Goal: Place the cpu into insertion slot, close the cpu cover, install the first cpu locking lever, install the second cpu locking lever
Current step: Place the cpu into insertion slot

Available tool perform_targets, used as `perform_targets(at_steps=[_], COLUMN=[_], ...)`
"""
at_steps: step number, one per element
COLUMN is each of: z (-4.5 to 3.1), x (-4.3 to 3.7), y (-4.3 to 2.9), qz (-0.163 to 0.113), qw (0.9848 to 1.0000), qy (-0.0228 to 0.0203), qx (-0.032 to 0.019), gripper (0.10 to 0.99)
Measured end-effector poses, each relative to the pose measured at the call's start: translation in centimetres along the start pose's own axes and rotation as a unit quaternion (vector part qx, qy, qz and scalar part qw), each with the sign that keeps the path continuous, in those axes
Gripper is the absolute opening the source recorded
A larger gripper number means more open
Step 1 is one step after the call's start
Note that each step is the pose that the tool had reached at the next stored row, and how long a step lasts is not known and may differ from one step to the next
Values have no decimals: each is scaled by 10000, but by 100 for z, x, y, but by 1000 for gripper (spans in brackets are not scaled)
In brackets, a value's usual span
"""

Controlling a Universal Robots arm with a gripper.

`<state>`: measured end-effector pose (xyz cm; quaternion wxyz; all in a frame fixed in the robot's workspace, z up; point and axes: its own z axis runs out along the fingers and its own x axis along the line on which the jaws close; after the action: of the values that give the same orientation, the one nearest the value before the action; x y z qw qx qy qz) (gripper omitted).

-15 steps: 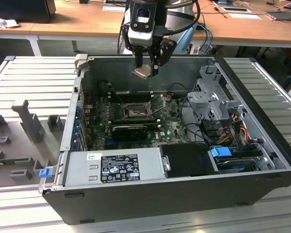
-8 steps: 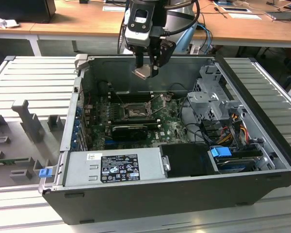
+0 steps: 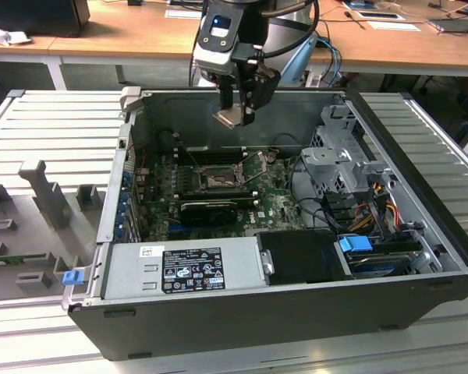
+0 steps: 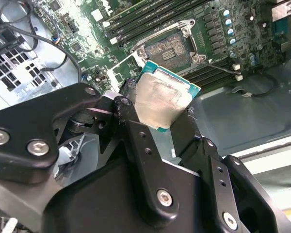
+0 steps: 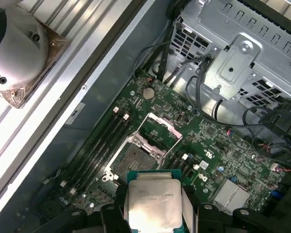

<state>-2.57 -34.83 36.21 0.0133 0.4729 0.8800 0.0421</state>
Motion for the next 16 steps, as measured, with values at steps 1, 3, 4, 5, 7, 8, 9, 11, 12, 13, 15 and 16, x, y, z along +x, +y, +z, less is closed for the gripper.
perform_targets(at_steps=[1,3,4,5,7,8,9,11,12,13,15,16], z=[2,5,6,6,9,13,20,32,39,48,66,77], x=[0,0,0,0,0,0,0,0,0,0,-1,-1], y=[0,0,-1,0,-1,0,-1,-2,-3,-4,-5,-6], qz=[111,286,344,407,537,618,692,716,717,717,717,717], qw=[9999,9996,9994,9992,9985,9981,9976,9974,9974,9974,9974,9974], qy=[-10,-25,-30,-36,-47,-54,-61,-64,-63,-63,-63,-64], qx=[-2,-5,-6,-6,-9,-10,-10,-11,-11,-11,-11,-11], gripper=[529,529,529,529,529,529,529,529,529,529,529,529])
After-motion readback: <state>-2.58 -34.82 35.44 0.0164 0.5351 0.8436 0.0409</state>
